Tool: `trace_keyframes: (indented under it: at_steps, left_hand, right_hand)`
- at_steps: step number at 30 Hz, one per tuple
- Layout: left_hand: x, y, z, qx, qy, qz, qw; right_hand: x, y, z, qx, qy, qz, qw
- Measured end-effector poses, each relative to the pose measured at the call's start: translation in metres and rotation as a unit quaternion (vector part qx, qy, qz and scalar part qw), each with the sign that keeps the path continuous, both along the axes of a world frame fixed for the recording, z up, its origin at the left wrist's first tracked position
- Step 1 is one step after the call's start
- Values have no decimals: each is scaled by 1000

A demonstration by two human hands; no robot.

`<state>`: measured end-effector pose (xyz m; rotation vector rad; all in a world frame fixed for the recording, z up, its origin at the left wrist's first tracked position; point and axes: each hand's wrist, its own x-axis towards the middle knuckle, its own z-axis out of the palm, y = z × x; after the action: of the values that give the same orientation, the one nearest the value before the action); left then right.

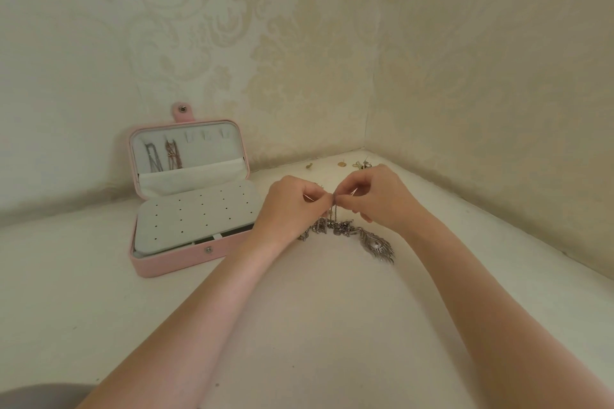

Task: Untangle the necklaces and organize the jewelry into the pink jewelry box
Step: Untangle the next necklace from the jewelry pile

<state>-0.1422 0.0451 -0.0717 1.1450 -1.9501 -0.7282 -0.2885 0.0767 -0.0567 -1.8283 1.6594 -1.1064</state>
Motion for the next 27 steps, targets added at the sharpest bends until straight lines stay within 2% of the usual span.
trace_keyframes:
  at_steps: [5,9,11,13,15,18,22,25,27]
  left_hand:
    - [-2,0,-1,-20,-29,25,999]
    - [-3,1,-1,-33,-23,29,999]
    - [-3,1,0,-15,18,27,999]
    - [-1,0,3,27,99,23,994]
    - [2,-2,7,76,183,26,980]
    - [5,-2,14,159,262,13,952]
    - [4,1,19,255,317,-45,912]
    - [5,0,20,292,362,-59,883]
    - [6,-1,20,298,370,-59,878]
  right_hand:
    - [7,-2,-2,-16,49,0,999]
    - [7,-2,-2,10,1,-6,1000]
    - [4,-1,-1,36,-69,2,997]
    - [2,1,0,70,-116,20,991]
    - [0,2,1,95,-146,36,984]
    - [-6,2,1,94,-208,45,973]
    - [-13,1,1,79,-284,39,955]
    - [-14,-1,1,72,-327,45,941]
    - [-15,-1,2,68,-347,49,934]
